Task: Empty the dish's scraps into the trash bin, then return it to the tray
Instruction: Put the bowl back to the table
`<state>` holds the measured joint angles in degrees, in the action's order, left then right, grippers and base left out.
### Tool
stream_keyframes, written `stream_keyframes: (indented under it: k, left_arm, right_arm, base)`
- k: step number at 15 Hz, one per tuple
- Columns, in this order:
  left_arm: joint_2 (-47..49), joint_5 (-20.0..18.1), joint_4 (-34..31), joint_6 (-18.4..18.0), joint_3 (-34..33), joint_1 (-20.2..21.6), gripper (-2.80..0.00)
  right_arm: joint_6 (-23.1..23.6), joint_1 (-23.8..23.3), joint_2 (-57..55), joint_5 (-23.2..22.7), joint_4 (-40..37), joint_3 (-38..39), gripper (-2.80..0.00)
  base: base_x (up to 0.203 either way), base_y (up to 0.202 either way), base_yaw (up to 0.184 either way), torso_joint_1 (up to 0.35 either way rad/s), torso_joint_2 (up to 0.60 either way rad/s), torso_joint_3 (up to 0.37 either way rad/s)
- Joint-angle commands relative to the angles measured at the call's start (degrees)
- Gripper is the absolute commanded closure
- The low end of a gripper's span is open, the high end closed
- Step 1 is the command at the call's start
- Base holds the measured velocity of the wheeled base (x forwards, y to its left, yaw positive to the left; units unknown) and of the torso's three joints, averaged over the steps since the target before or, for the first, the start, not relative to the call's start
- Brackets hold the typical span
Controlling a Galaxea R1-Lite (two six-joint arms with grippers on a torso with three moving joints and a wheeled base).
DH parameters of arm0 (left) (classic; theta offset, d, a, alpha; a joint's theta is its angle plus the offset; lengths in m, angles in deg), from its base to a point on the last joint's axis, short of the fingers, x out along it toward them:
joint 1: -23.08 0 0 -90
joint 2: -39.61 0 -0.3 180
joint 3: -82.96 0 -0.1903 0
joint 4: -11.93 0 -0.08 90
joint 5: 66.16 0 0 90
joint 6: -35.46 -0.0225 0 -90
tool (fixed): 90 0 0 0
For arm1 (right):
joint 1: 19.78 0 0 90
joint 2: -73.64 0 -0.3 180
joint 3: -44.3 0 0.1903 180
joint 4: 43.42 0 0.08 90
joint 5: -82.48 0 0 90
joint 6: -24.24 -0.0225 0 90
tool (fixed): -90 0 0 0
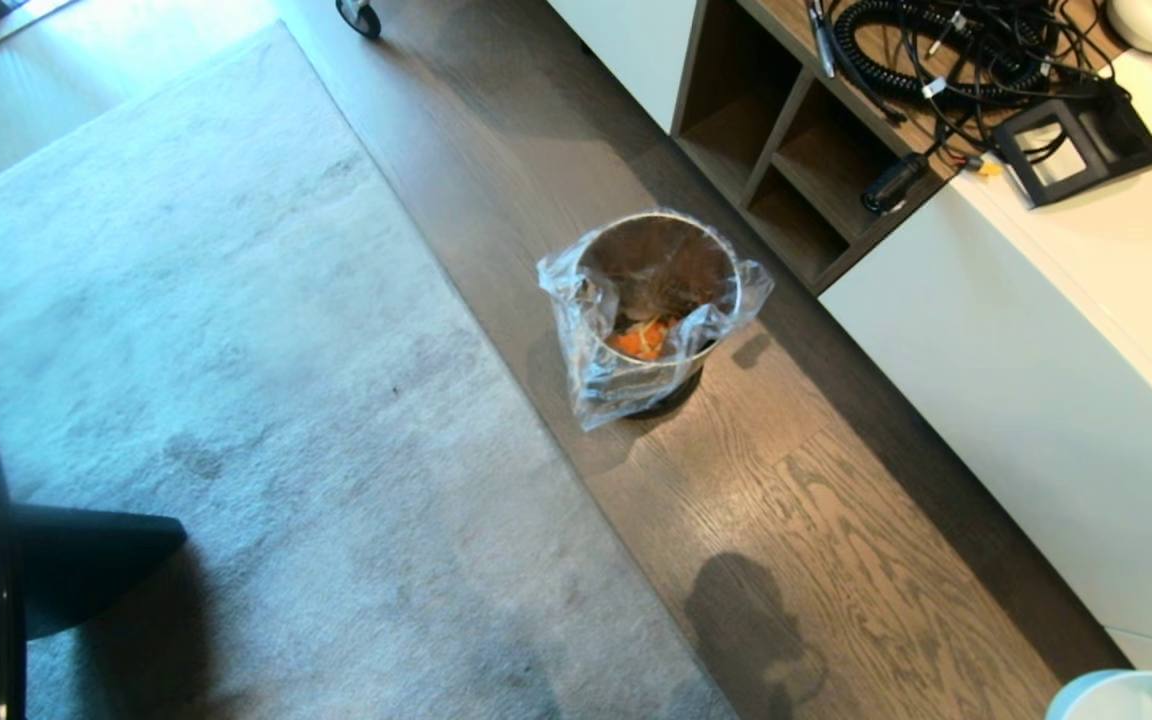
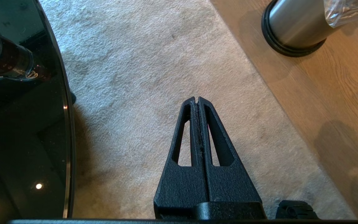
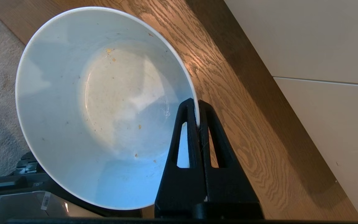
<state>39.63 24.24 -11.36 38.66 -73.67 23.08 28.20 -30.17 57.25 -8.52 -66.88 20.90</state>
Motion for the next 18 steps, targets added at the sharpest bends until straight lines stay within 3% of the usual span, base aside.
stream_keyframes:
  k: [1, 6, 12, 18]
  left_arm:
    - [-0.02, 0.04, 0.01, 0.06, 0.0, 0.0, 0.0]
    - [-0.02, 0.04, 0.01, 0.06, 0.0, 0.0, 0.0]
    - [-0.02, 0.04, 0.01, 0.06, 0.0, 0.0, 0.0]
    - [-0.02, 0.04, 0.01, 0.06, 0.0, 0.0, 0.0]
  right_arm:
    - [-0.01, 0.37, 0.05, -0.06, 0.02, 0.02, 0.0]
    - [0.08, 0.33, 0.05, -0.05, 0.01, 0.02, 0.0]
    - [-2.53, 10.81, 4.87, 0.2, 0.16, 0.02, 0.0]
    - [-3.18, 10.39, 16.32, 0.39, 0.27, 0.02, 0.0]
  base:
    - [0.0, 0.0, 0.0, 0.0, 0.0, 0.0]
    - [0.0, 0.0, 0.0, 0.0, 0.0, 0.0]
    - [0.0, 0.0, 0.0, 0.0, 0.0, 0.0]
    - [0.0, 0.0, 0.0, 0.0, 0.0, 0.0]
